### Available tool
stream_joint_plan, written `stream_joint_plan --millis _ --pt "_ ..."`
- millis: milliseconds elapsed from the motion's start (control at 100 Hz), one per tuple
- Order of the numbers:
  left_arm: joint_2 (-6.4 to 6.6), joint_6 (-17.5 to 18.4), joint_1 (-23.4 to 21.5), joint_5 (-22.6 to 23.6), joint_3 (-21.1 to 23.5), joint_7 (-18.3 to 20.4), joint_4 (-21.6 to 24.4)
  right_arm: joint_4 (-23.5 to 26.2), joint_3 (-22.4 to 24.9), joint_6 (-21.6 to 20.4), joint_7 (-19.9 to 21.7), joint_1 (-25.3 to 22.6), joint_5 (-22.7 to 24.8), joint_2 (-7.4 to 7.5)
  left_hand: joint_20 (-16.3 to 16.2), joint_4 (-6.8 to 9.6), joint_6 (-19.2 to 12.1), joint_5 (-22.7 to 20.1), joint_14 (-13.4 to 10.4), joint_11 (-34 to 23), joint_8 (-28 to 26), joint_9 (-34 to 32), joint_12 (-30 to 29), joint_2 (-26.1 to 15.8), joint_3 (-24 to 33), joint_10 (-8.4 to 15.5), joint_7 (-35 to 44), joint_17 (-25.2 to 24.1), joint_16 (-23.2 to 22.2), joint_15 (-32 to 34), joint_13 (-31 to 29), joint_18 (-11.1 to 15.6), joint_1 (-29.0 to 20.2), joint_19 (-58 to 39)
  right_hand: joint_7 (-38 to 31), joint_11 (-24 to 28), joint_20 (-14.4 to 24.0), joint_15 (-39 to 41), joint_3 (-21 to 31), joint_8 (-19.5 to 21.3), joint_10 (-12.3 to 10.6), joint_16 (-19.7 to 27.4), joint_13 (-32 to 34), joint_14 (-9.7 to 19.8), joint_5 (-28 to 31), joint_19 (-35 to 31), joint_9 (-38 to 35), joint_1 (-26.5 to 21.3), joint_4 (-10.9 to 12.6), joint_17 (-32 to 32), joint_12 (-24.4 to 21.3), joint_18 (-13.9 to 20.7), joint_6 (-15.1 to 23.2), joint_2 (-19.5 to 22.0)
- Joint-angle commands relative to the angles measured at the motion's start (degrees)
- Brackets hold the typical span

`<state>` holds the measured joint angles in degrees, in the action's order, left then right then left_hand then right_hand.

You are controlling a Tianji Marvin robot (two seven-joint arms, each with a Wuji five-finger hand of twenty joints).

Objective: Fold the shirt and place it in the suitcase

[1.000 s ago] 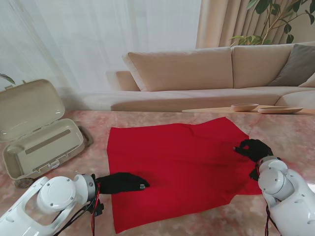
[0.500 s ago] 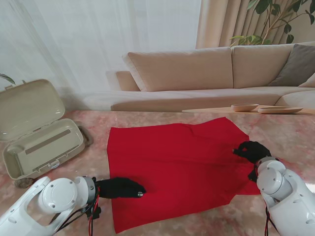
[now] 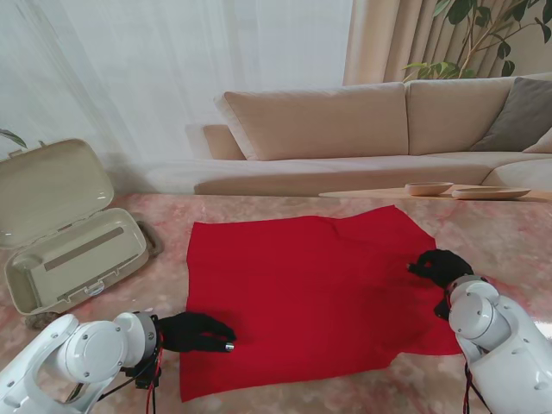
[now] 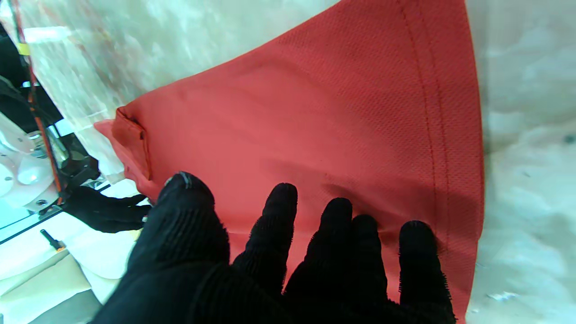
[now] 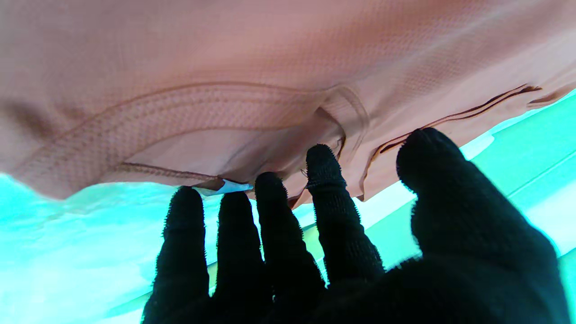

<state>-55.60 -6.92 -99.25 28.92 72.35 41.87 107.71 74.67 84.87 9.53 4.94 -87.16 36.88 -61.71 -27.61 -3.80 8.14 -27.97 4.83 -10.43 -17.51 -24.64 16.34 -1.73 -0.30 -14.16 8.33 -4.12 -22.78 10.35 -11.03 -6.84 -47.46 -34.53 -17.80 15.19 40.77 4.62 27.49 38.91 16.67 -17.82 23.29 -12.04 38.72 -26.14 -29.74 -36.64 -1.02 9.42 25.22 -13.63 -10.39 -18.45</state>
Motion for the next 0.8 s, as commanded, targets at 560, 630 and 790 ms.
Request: stream_joint_plan --millis 560,630,790 --pt "1.03 1.38 -7.08 1.67 6.75 3.76 -0.26 6.83 3.48 0.73 9.43 -7.45 0.34 1.3 1.36 0.73 -2.4 1.4 10.59 -1.69 -0.8 -0.57 0.3 1.58 -2.24 0.41 0.94 0.26 0.27 0.07 0.09 -4.3 0.59 2.33 -0.03 -0.11 1.38 0.6 -1.66 0.55 0.1 -0.37 -0.69 0.09 -1.49 0.59 0.2 0.07 0.98 -0.63 -0.25 -0.51 0.47 1.22" --pt "0.97 1.49 -7.8 2.17 7.69 3.78 0.12 7.44 3.95 0.75 10.26 -8.15 0.47 1.44 1.36 0.73 -2.55 1.36 10.46 -1.78 -0.81 -0.61 0.35 1.71 -2.22 0.64 1.05 0.28 0.26 0.09 0.13 -4.29 0.53 2.39 0.01 -0.39 1.43 0.48 -1.99 0.52 0.09 -0.38 -0.93 0.07 -1.52 0.54 0.18 0.09 1.01 -0.63 -0.31 -0.53 0.55 1.32" --pt "0.56 2.54 -9.07 3.69 9.55 2.22 0.32 9.09 5.02 0.78 12.14 -10.07 0.58 1.73 1.33 0.69 -2.96 1.31 10.22 -2.03 -0.81 -0.73 0.49 1.99 -2.23 0.95 1.27 0.35 0.23 0.21 0.03 -4.03 0.49 2.49 0.01 -0.98 1.55 0.5 -2.52 0.47 0.1 -0.49 -0.74 -0.1 -1.37 0.42 0.04 0.0 1.15 -0.49 -0.37 -0.66 0.63 1.45"
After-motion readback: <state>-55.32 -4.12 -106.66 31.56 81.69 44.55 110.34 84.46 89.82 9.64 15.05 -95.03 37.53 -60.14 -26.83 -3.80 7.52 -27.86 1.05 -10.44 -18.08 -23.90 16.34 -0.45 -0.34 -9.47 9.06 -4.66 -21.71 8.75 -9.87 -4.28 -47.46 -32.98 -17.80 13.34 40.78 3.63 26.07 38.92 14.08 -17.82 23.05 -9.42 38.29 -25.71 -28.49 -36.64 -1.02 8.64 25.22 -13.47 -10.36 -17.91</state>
